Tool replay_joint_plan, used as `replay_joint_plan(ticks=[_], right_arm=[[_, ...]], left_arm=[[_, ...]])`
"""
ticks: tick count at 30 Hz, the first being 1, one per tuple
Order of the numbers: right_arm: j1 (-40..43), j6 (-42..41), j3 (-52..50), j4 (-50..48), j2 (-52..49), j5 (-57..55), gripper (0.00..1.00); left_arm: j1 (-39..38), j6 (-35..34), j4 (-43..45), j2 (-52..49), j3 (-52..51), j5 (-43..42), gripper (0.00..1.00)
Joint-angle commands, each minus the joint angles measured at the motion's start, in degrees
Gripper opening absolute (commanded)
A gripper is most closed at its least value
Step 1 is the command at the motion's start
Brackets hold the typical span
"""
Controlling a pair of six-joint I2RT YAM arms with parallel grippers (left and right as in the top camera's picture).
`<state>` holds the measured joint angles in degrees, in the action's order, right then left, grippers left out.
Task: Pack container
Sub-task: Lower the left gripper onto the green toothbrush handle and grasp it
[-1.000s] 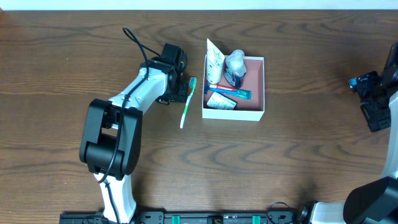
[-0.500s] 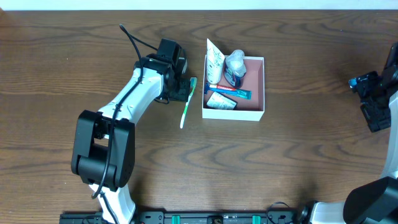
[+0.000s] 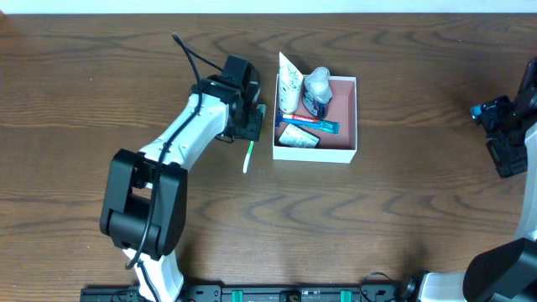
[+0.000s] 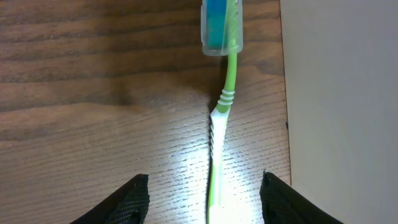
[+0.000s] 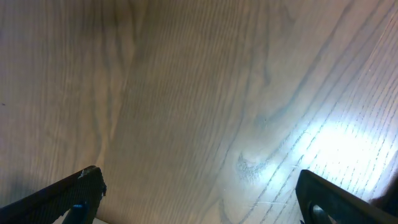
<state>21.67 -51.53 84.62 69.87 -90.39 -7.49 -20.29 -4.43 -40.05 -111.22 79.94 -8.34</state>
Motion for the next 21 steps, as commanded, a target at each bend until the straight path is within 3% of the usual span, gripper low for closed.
replay_joint_plan(ticks=[1,21], right_arm=[[0.5,-0.7,0.0,0.2,-0.3,-0.7,0.99],[0.4,-0.7,0.0,0.2,-0.3,-0.7,0.99]], left_arm=[[-0.3,0.1,0.1,0.0,-1.8,3.5,0.58],[-2.6,-0.7,2.6,0.0,-5.0,4.5,0.58]])
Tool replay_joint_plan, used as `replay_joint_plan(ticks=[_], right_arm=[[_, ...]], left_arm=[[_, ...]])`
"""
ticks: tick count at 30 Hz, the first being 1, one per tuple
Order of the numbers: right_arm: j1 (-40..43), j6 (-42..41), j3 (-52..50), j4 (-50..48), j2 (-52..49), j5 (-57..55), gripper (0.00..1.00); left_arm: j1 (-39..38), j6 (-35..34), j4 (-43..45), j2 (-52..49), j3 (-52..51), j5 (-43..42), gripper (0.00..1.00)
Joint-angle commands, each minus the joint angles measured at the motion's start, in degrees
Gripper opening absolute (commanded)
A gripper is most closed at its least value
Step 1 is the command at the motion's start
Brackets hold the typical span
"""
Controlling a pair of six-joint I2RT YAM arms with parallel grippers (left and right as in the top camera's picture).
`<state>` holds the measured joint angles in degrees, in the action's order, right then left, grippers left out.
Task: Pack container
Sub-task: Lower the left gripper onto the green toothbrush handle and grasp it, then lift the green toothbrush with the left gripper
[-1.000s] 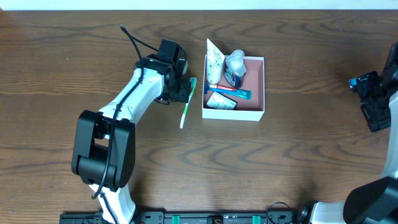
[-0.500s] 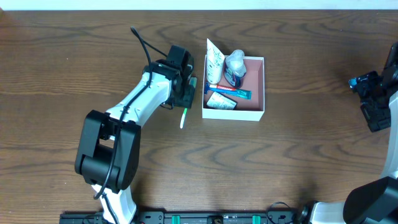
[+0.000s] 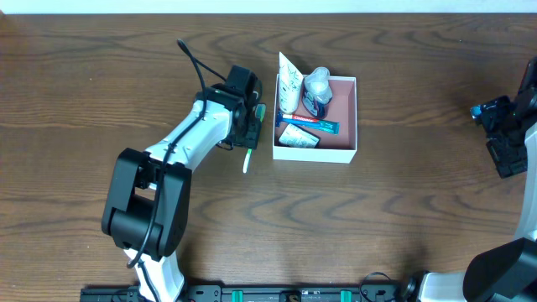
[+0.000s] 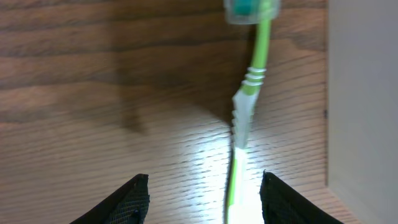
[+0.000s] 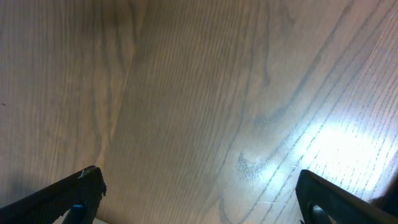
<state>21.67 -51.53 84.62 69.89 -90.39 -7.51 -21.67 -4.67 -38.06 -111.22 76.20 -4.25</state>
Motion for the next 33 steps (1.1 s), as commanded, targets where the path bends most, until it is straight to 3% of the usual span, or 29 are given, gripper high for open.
replay_joint_plan(ticks=[1,33], right_arm=[[0.4,-0.7,0.0,0.2,-0.3,-0.6,0.99],[0.4,-0.7,0.0,0.2,-0.3,-0.6,0.99]], left_arm=[[-1.5,-0.5,1.2,0.0,-1.8,0.4,0.58],[-1.8,-0.5,5.4,-2.8,-4.9,0.9,0.58]])
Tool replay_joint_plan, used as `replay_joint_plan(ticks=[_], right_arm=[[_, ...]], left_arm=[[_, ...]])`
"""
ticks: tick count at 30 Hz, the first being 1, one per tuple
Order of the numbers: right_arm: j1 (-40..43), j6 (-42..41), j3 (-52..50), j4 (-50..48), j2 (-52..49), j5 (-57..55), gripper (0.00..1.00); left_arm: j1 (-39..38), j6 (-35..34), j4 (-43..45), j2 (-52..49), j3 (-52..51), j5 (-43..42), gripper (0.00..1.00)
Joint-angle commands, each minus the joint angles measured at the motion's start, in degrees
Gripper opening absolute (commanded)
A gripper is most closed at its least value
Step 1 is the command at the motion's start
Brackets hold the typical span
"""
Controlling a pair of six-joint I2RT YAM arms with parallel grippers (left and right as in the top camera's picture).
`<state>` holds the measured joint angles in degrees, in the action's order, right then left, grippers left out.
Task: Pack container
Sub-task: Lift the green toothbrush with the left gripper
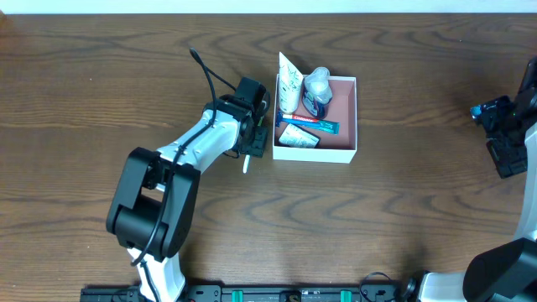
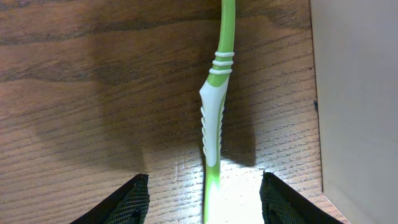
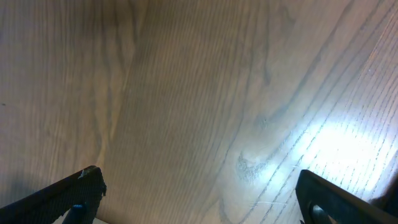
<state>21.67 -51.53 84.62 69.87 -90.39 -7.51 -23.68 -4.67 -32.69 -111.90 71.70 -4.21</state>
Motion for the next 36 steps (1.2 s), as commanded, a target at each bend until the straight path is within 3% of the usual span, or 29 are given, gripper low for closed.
replay_joint_plan(ticks=[1,11,18,24,26,36], right_arm=[[0.4,-0.7,0.0,0.2,-0.3,-0.6,0.99],[0.4,-0.7,0.0,0.2,-0.3,-0.6,0.99],[0.4,-0.7,0.0,0.2,-0.3,-0.6,0.99],[0.4,-0.7,0.0,0.2,-0.3,-0.6,0.99],[0.4,-0.7,0.0,0.2,-0.3,-0.6,0.99],[0.4,-0.7,0.0,0.2,-0.3,-0.6,0.99]], left_arm=[[0.2,-0.5,0.1,-2.5,-0.4,0.8,0.58],[0.2,-0.5,0.3,-3.0,-0.3,0.8,0.58],[0.2,-0.5,0.7,-3.0,-0.3,0.9,0.33],[0.2,-0.5,0.7,-3.0,0.0,0.9,0.19],[0.2,-0.5,0.7,-3.0,0.3,0.8,0.06],[0.9,-0.5,0.7,-1.5,0.5,0.8,0.06]])
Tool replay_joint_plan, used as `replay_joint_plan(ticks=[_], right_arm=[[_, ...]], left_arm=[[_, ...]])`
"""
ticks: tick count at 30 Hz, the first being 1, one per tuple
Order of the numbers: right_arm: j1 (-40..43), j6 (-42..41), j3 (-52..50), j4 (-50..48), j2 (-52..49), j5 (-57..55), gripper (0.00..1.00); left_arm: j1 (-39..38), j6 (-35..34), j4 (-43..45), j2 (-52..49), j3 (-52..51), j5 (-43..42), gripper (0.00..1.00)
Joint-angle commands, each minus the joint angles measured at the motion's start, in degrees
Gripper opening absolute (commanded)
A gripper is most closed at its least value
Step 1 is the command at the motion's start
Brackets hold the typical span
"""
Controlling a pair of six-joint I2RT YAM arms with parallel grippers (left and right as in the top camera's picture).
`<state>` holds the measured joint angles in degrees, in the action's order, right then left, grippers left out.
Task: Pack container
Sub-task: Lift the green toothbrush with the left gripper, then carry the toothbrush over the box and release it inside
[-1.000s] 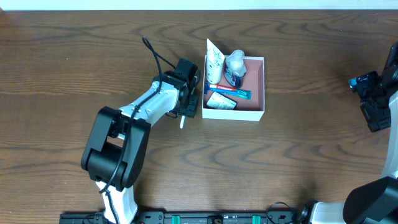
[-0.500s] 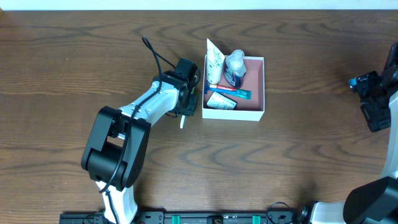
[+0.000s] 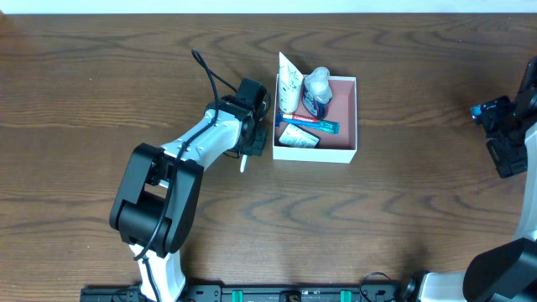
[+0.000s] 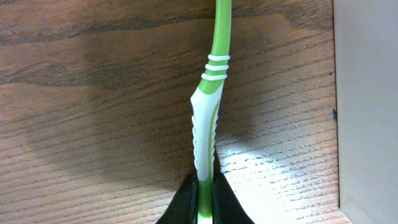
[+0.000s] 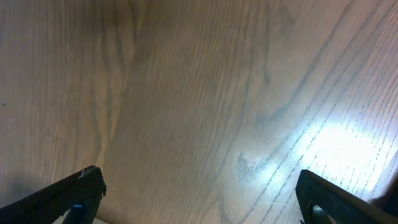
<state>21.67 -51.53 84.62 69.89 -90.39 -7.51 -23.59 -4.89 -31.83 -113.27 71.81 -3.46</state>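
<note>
A green and white toothbrush (image 4: 207,130) lies on the wooden table just left of the white box (image 3: 315,156). My left gripper (image 4: 204,202) is shut on the lower part of its handle. From overhead, only the toothbrush's white end (image 3: 244,161) sticks out below the left gripper (image 3: 254,138). The brush head is out of view. The box holds a toothpaste tube (image 3: 289,84), a blue-packed item (image 3: 319,125) and a clear wrapped item (image 3: 318,82). My right gripper (image 5: 199,199) stands open over bare wood at the far right (image 3: 503,138).
The box's white side wall (image 4: 370,112) runs close along the right of the toothbrush. The left arm's cable (image 3: 207,75) arches up behind the wrist. Brown table stretches all round the box.
My left gripper, open astride the toothbrush handle before, is now shut on it. The right arm has not moved.
My left gripper stood open over the toothbrush with its capped head in view beside the box. It then stood further down the handle, the head out of view. Now the jaws are shut on the handle. The right gripper stayed open and still.
</note>
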Motion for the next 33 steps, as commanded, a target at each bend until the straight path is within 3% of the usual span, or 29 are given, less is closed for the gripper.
replay_joint_plan(ticks=[1,7,16,24,33], right_arm=[[0.4,-0.7,0.0,0.2,-0.3,-0.6,0.99],[0.4,-0.7,0.0,0.2,-0.3,-0.6,0.99],[0.4,-0.7,0.0,0.2,-0.3,-0.6,0.99],[0.4,-0.7,0.0,0.2,-0.3,-0.6,0.99],[0.4,-0.7,0.0,0.2,-0.3,-0.6,0.99]], left_arm=[[1.3,-0.3,-0.2,0.5,0.6,0.1,0.06],[5.2,-0.1,-6.5,6.7,4.5,0.1,0.06],[8.2,-0.1,-9.5,27.1,7.4,-1.6,0.06],[-2.2,-0.1,-6.9,40.2,7.4,-8.7,0.06],[-16.0,6.4,1.0,37.1,7.3,-8.7,0.07]])
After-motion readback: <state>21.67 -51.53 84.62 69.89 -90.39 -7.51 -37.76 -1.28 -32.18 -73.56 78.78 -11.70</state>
